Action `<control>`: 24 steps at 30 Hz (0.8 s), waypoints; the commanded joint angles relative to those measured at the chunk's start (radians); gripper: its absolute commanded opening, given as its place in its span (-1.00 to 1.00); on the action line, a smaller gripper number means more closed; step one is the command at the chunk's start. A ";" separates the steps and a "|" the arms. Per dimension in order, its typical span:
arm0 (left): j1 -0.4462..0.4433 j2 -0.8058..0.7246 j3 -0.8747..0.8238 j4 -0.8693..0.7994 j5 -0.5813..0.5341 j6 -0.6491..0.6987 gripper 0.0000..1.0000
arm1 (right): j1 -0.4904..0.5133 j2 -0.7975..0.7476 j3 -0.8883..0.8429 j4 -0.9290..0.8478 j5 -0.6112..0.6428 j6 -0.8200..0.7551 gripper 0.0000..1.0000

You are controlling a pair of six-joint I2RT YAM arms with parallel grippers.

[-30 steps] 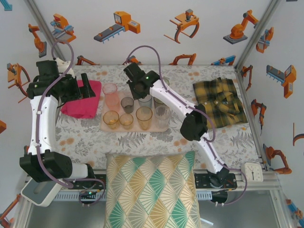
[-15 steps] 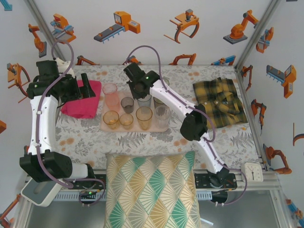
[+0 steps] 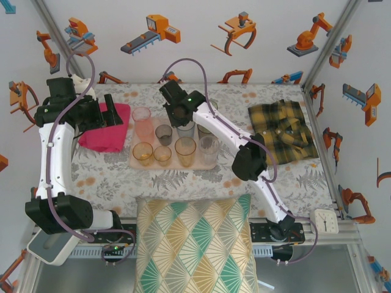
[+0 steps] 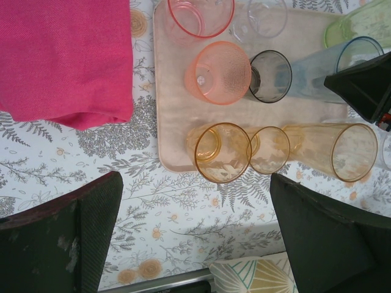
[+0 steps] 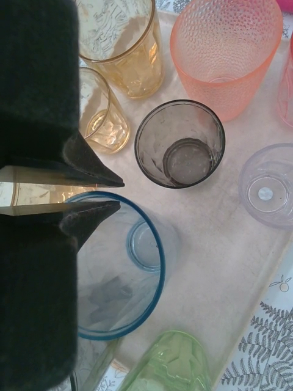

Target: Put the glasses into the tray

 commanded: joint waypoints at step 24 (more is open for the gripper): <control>0.009 -0.027 -0.044 0.111 -0.138 -0.028 0.94 | -0.122 -0.464 -0.094 0.037 0.173 -0.078 0.25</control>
